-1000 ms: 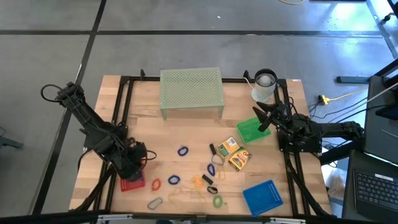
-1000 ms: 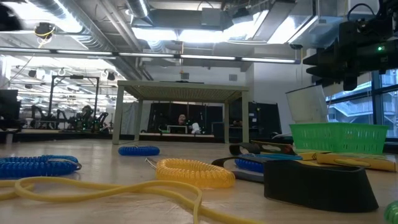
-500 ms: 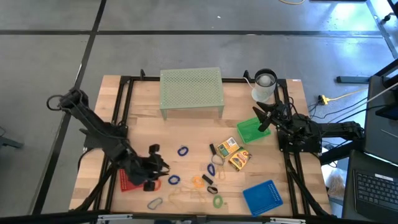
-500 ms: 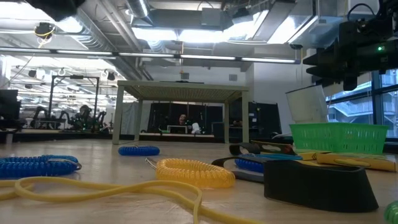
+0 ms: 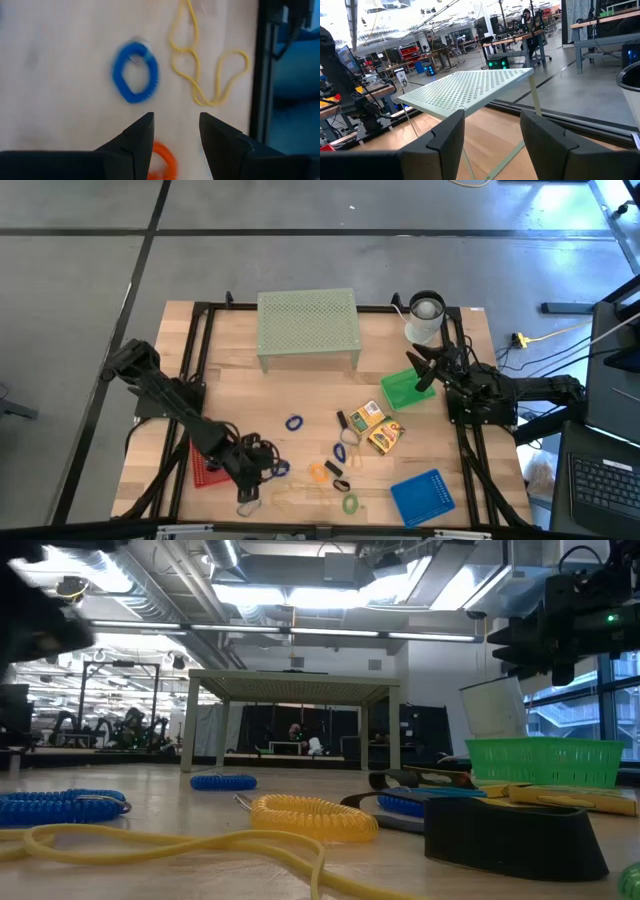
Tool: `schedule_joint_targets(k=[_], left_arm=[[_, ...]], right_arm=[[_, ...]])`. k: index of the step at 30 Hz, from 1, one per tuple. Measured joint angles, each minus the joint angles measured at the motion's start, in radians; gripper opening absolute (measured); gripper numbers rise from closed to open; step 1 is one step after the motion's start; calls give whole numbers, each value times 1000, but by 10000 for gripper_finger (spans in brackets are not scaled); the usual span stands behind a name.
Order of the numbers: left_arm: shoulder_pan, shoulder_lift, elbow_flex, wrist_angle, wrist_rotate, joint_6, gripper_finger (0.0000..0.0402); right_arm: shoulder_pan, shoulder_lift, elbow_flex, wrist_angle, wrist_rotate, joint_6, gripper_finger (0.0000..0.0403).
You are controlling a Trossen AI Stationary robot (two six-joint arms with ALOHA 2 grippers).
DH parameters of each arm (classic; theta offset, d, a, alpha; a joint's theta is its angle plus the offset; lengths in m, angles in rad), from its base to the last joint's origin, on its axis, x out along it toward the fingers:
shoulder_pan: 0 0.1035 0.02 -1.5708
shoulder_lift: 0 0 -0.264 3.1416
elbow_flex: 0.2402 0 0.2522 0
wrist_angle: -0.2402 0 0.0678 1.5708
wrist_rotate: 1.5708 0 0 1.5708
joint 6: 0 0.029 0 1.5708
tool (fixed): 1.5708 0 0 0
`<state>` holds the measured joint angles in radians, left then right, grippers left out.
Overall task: Pick & Place Office Desk Supplies
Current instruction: Put the blue rubber band into the red bin
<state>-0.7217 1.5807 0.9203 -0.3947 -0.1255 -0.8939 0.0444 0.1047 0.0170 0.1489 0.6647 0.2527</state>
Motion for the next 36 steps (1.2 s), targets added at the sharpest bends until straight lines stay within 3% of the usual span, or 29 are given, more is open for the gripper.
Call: schedule_joint_targets(k=[8, 13, 22, 36], left_arm=[[-82, 81, 0, 184, 34, -178, 153], [-140, 135, 1, 273, -7, -234, 153], [-195, 178, 1, 233, -17, -144, 153], [-236, 231, 5, 204, -63, 118, 152]], right_arm=[[0, 0, 0, 0, 0, 0, 194], [0, 0, 0, 0, 0, 0, 194], [0, 0, 0, 0, 0, 0, 194], [0, 0, 0, 0, 0, 0, 194]])
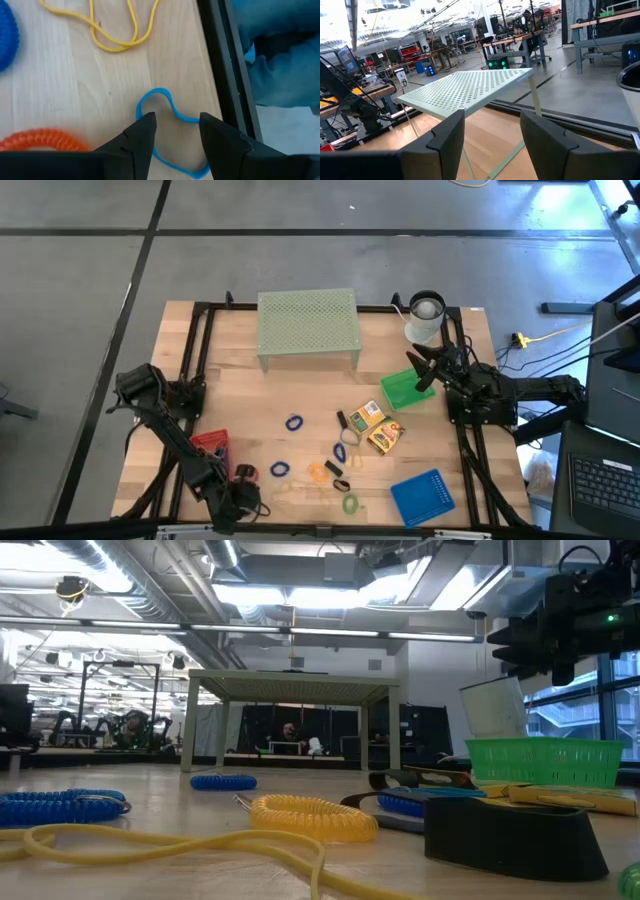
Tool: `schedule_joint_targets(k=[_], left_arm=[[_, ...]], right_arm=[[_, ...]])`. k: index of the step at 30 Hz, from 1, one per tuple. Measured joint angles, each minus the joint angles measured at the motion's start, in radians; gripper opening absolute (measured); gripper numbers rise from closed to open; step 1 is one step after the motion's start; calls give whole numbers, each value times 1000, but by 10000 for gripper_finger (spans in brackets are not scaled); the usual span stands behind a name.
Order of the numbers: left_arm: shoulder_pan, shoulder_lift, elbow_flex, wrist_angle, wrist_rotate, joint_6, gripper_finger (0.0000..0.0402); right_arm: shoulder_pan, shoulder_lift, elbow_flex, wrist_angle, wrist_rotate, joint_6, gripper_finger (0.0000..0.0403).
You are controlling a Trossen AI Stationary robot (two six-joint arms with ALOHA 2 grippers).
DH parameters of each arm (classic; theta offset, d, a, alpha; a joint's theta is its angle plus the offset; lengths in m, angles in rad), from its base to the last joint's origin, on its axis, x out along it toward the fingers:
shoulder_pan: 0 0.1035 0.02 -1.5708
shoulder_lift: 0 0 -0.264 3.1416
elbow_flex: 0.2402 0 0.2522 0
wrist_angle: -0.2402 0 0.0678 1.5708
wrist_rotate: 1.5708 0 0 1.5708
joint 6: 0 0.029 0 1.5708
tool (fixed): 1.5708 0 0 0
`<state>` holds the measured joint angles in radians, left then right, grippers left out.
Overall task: Pick & Place Office Desk Supplies
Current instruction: Put the blue rubber band into the red bin
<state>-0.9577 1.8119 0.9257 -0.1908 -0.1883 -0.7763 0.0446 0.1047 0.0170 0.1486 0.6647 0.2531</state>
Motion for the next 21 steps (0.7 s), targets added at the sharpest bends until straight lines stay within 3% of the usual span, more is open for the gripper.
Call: schedule_joint_targets(k=[21], left_arm=[[31, 8, -6, 88, -57, 83, 152]], right_arm=[[0, 0, 0, 0, 0, 0, 194]])
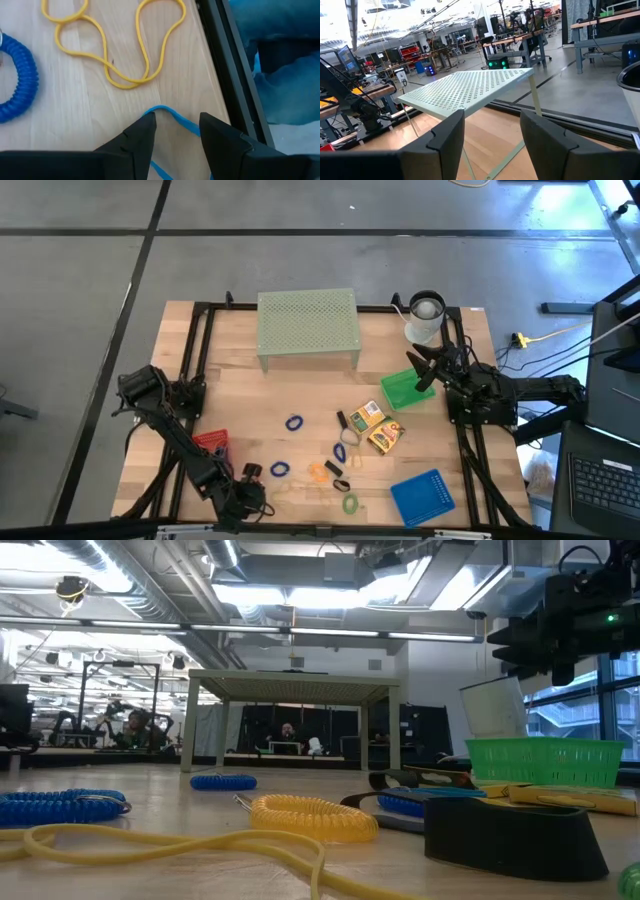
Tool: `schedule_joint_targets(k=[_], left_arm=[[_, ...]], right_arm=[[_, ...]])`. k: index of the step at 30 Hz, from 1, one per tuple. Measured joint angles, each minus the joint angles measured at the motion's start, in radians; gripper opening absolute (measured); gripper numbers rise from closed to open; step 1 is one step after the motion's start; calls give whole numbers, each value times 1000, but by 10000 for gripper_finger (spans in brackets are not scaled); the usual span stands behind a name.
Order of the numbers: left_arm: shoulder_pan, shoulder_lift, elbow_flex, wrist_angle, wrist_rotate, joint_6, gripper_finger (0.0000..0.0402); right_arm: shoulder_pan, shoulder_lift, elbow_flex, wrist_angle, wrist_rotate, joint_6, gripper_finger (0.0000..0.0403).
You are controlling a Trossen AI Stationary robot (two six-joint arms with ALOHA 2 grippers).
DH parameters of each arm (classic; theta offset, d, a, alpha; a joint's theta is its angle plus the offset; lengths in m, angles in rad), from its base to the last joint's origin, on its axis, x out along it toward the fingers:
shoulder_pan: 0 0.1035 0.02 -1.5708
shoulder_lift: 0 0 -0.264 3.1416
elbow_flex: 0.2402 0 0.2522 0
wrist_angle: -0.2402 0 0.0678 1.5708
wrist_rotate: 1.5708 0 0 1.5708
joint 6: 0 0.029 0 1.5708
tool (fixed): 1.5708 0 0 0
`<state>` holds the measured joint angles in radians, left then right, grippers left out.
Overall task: Pick & Place Office Desk Supplies
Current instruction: Put the blue rubber band into the red bin
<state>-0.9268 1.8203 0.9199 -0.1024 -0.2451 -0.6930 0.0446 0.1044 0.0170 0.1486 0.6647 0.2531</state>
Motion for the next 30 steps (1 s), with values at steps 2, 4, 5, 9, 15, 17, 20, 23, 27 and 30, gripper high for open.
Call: schedule_joint_targets(k=[2, 4, 5, 9, 15, 17, 20, 23, 27, 30], left_arm=[[1, 0, -1, 9, -1, 0, 152], [1, 0, -1, 15, -3, 15, 152], [2, 1, -1, 16, -8, 30, 152], [6, 1, -1, -15, -86, 85, 152], [26, 1, -1, -50, -168, 146, 152], [29, 1, -1, -50, -173, 154, 152], [28, 1, -1, -49, -162, 155, 152], [27, 0, -1, -48, -156, 155, 142], [28, 14, 2, -41, -156, 156, 108], [32, 29, 5, -32, -149, 156, 73]], right_arm=[[0, 0, 0, 0, 0, 0, 194], [0, 0, 0, 0, 0, 0, 194], [0, 0, 0, 0, 0, 0, 194], [0, 0, 0, 0, 0, 0, 194], [0, 0, 0, 0, 0, 0, 194], [0, 0, 0, 0, 0, 0, 194], [0, 0, 0, 0, 0, 0, 194], [0, 0, 0, 0, 0, 0, 194], [0, 0, 0, 0, 0, 0, 194], [0, 0, 0, 0, 0, 0, 194]])
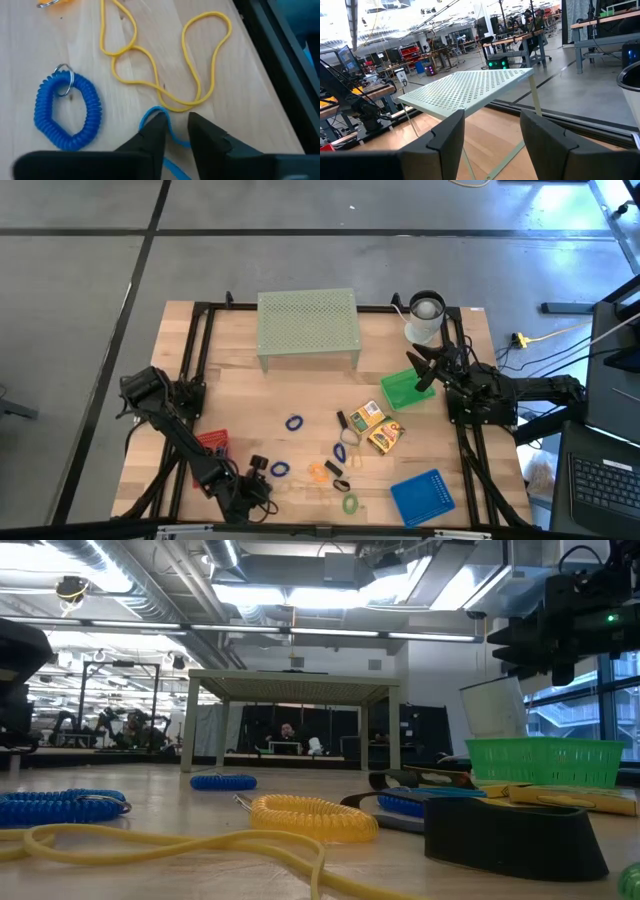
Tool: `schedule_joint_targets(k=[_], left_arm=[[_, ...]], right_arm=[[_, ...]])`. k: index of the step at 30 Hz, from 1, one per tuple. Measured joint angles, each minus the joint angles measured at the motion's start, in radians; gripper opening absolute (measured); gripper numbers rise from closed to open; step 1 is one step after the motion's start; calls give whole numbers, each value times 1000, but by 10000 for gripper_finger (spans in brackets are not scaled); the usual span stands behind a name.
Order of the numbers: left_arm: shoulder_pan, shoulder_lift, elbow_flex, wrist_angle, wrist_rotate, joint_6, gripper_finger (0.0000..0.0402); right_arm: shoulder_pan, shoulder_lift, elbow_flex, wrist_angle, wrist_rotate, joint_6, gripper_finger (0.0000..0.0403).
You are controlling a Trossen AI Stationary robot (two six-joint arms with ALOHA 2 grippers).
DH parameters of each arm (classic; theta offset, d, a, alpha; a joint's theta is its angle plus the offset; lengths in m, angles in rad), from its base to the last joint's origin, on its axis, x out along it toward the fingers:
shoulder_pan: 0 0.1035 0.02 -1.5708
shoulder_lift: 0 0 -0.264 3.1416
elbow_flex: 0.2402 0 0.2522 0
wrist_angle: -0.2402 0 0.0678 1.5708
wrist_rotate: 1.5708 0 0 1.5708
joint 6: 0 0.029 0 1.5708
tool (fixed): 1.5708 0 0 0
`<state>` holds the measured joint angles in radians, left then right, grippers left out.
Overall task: Pick & Place Office Desk Supplies
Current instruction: Put the blue rubber band into the red bin
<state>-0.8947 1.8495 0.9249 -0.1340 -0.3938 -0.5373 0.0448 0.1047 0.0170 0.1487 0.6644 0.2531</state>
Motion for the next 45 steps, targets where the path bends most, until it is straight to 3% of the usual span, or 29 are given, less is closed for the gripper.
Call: schedule_joint_targets(k=[6, 12, 16, 21, 27, 32, 35, 39, 45], left_arm=[[6, -11, -2, 2, 11, 1, 8], [6, -59, -6, -13, -12, 2, 2], [8, -116, -6, -8, -132, 2, 3], [9, -208, -6, 30, -385, 42, 3], [16, -293, -5, 327, -647, 318, 3], [43, -305, -4, 730, -654, 674, 2], [65, -306, -3, 887, -628, 764, 3], [91, -306, -3, 912, -684, 684, 2], [81, -306, -3, 679, -793, 283, 3]], right_arm=[[0, 0, 0, 0, 0, 0, 194], [0, 0, 0, 0, 0, 0, 194], [0, 0, 0, 0, 0, 0, 194], [0, 0, 0, 0, 0, 0, 194], [0, 0, 0, 0, 0, 0, 194], [0, 0, 0, 0, 0, 0, 194], [0, 0, 0, 0, 0, 0, 194], [0, 0, 0, 0, 0, 0, 194], [0, 0, 0, 0, 0, 0, 194]])
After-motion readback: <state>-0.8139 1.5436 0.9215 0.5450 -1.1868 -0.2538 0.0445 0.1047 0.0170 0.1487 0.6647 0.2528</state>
